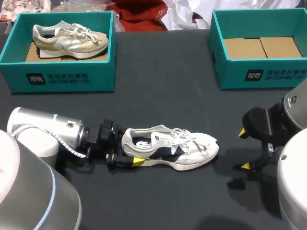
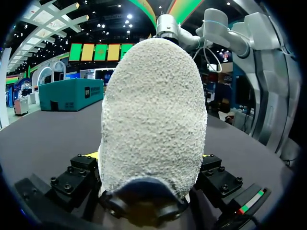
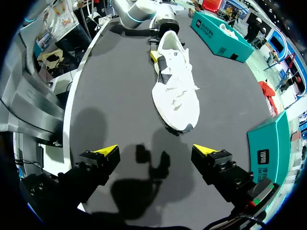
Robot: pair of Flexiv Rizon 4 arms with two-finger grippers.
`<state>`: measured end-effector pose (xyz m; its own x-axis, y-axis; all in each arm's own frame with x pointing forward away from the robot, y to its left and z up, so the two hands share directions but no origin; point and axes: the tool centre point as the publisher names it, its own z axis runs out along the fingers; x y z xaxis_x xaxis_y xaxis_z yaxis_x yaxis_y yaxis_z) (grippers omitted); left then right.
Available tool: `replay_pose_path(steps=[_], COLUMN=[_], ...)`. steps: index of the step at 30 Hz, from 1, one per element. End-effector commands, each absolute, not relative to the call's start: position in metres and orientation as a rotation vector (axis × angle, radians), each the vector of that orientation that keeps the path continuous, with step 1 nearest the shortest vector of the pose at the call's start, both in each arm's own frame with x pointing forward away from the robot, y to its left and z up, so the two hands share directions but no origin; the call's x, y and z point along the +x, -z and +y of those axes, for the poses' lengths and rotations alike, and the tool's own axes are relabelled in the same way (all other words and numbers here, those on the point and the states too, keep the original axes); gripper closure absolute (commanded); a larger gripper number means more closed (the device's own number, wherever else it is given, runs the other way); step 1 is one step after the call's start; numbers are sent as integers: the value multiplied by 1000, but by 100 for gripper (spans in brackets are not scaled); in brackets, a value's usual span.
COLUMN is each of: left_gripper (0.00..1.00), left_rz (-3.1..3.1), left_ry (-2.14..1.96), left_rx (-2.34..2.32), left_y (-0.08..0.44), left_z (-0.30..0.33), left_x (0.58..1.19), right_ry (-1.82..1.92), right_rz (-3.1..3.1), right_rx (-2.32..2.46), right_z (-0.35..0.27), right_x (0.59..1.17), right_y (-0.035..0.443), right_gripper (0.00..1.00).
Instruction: Take the shoe out of the shoebox, open the shoe tongue, remove and reinsert the insole, then place the shoe into the shoebox
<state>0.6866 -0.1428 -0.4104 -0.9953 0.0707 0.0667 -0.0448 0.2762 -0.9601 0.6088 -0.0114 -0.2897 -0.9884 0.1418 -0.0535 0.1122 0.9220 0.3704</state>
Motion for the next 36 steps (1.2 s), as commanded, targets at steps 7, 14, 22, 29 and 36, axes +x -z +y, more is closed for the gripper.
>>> replay_pose_path(steps=[7,14,22,29,36], left_gripper=[100,100,100,100,100], left_rz=[-2431,-2431,-2431,-2431,-2431], left_ry=[-1834,-1834,-1834,-1834,-1834], left_rx=[-26,-26,-26,-26,-26], left_y=[414,414,414,414,414], left_z=[-140,-140,-140,-140,-140], left_x=[688,688,688,688,688], right_ry=[-219,-187,-212,-168,52], right_rz=[2937,2897,2923,2847,2667], right_rx=[827,1073,1052,1231,1490], right_z=[76,126,133,147,191], right_x=[612,622,623,623,613], right_y=[254,241,242,242,237], right_gripper=[0,0,0,0,0])
